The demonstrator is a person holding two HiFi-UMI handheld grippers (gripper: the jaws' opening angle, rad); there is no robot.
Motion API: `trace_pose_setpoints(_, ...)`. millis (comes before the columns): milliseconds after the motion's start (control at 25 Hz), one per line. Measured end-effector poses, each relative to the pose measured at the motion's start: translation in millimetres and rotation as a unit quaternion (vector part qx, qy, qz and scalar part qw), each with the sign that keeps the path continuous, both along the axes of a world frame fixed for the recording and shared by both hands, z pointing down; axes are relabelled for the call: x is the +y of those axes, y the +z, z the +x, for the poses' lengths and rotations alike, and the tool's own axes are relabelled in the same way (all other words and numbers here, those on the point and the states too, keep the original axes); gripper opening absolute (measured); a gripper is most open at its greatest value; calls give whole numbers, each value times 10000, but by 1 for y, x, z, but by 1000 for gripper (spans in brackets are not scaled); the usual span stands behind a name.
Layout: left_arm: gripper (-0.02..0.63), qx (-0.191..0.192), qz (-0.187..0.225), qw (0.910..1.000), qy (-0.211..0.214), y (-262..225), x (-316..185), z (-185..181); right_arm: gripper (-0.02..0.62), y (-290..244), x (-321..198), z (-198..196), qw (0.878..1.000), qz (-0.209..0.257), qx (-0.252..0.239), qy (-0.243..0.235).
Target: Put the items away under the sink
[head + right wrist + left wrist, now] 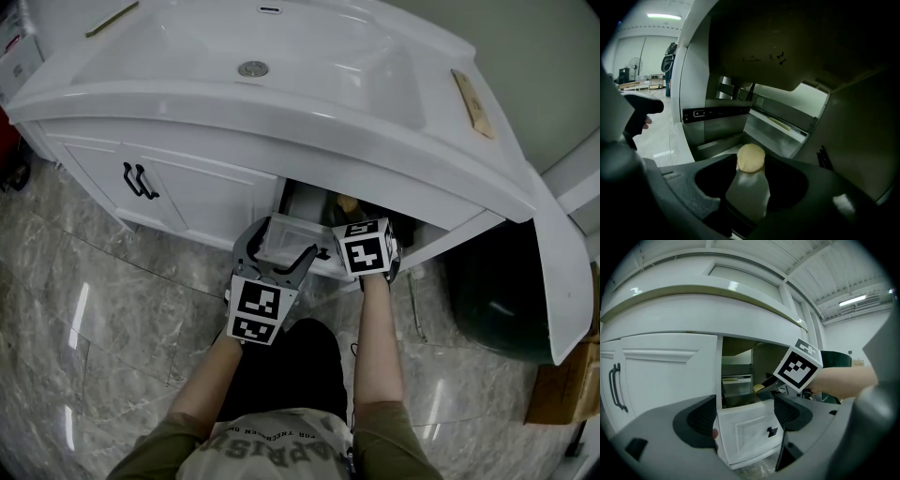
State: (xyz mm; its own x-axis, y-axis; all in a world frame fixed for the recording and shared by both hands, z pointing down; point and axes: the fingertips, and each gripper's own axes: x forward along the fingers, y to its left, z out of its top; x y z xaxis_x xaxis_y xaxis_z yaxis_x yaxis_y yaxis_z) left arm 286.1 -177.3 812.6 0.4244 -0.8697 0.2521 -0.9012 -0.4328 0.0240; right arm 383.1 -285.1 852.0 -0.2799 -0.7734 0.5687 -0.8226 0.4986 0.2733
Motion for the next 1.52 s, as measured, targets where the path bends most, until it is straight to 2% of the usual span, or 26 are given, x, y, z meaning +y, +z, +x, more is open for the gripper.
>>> trace_pose_setpoints(360,367,7,-6,10000,-60,2,-2,-3,190,1,-1,1,10000,-26,-21,2)
trace_pose_setpoints(640,367,18,32,10000,-76,0,-3,-4,192,-2,0,-1,9998,189,-42,-106)
trace_pose_setpoints(800,367,34,13,10000,-43,3,-3,-3,192,-13,4,0,9984,520,-193,-79)
trace_pose_setpoints(960,367,55,8,10000,20,5,-5,-1,192,-32,5,7,9925,1003,-695,98)
trace_pose_setpoints(1200,367,146,70,9998,95,2,-8,2,192,-45,16,34,9815,1544,-1042,434)
trace_pose_setpoints(1520,367,237,138,9995,124,-4,-13,6,192,-60,38,57,9647,1933,-1573,853)
